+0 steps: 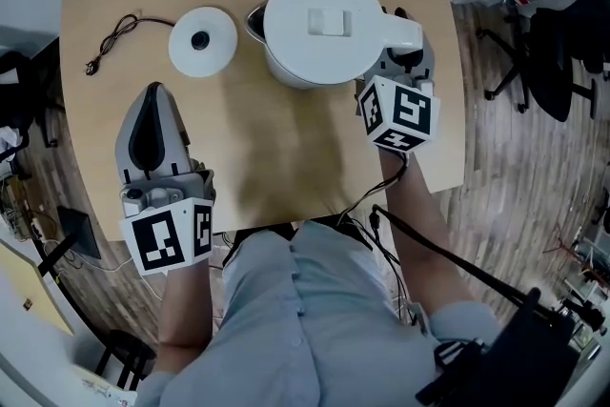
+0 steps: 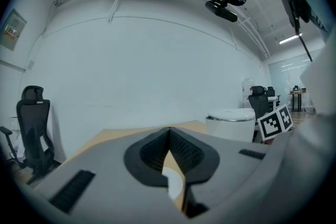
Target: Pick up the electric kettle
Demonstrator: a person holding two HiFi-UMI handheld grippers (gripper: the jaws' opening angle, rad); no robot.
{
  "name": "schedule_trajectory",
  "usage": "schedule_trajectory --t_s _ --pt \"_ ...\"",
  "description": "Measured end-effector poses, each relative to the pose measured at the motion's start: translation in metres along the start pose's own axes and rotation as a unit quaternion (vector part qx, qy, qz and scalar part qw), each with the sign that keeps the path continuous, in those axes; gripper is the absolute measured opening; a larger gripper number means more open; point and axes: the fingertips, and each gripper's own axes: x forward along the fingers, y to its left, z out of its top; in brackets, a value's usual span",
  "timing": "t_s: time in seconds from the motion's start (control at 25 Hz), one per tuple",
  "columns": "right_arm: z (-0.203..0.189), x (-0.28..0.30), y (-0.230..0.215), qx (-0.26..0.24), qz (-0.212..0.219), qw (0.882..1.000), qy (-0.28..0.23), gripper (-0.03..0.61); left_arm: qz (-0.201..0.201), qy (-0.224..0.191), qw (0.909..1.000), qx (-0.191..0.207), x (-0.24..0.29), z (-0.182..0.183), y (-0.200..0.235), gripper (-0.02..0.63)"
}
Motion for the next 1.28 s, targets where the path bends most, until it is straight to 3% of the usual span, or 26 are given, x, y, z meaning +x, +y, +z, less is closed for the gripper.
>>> schedule_trajectory --t_s 0.6,0.8,1.04,1.28 --pt "-0.003 0.008 0.014 -0.007 0.029 0.999 0.010 0.110 0.005 -0.007 1.0000 0.001 -0.005 0.007 0.000 -0.002" --pt "-0.007 0.001 0.003 -0.003 0.018 1.000 0.018 0.158 -0.001 -0.009 0.9999 0.006 -0.004 0.010 -0.016 -0.002" --pt "-0.021 -0.020 0.002 -0.043 -0.001 0.998 0.035 0.189 -0.004 -0.016 0.9998 0.005 -0.009 0.015 -0.027 -0.002" --pt "-0.034 -0.054 0.011 -0.028 0.010 0.998 0.047 0.192 -0.006 -0.026 0.9996 0.006 -0.019 0.018 -0.038 -0.002"
